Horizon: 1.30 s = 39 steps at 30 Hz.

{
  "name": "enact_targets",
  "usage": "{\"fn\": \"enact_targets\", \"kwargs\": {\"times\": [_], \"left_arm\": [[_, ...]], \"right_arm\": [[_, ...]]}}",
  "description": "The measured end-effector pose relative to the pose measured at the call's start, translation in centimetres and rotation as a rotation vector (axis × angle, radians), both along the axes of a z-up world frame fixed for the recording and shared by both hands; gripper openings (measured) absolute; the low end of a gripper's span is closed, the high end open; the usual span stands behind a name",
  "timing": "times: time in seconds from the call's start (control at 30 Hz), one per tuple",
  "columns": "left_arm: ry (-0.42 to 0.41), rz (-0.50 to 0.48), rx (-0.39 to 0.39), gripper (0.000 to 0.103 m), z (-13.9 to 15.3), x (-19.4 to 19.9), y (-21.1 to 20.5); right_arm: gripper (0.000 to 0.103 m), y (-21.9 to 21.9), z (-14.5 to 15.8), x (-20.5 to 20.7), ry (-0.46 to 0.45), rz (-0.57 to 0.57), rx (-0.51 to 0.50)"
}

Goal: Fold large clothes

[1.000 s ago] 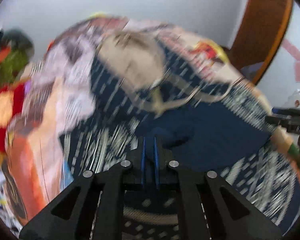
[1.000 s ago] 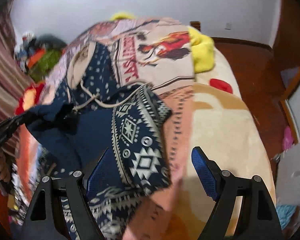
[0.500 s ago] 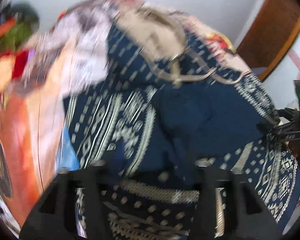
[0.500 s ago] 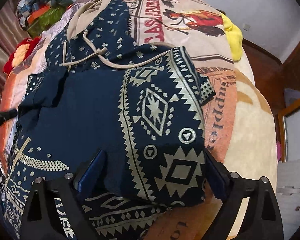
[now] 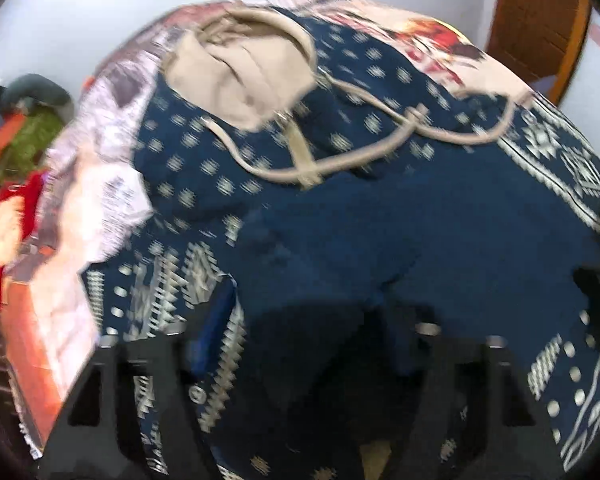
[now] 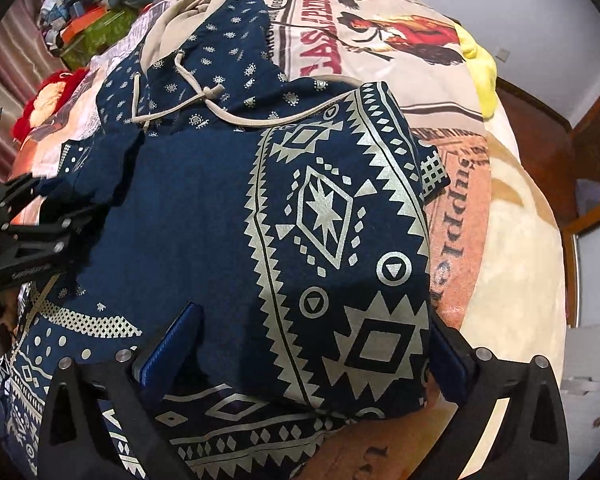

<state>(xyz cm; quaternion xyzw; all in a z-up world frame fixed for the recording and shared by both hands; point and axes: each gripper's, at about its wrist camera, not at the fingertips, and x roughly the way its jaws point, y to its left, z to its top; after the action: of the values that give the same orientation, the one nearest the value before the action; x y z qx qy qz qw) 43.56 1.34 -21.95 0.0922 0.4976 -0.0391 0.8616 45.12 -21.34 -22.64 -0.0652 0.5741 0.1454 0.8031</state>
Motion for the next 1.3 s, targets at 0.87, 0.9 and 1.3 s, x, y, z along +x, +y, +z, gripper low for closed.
{"fn": "enact_targets", "kwargs": {"times": [0.87,0.9,1.3], "left_arm": [[0.110,0.371,-0.349,0.038,-3.2,-6.8,17.7],[0.106,0.379,-0.356,0.043,-3.1,-7.2,18.2],[0.039,0.466,-0.335,0.052,-1.2,-11.0,22.8]], "right_arm": [[0.103,1.8,0.2,2.8,-0.078,-0.010,-0.149],[0.103,2.0,0.3,2.5,-0.107,0.014,-0.166],[0.103,2.4,1.6,0.5,-0.218,0.155,-0.293]]}}
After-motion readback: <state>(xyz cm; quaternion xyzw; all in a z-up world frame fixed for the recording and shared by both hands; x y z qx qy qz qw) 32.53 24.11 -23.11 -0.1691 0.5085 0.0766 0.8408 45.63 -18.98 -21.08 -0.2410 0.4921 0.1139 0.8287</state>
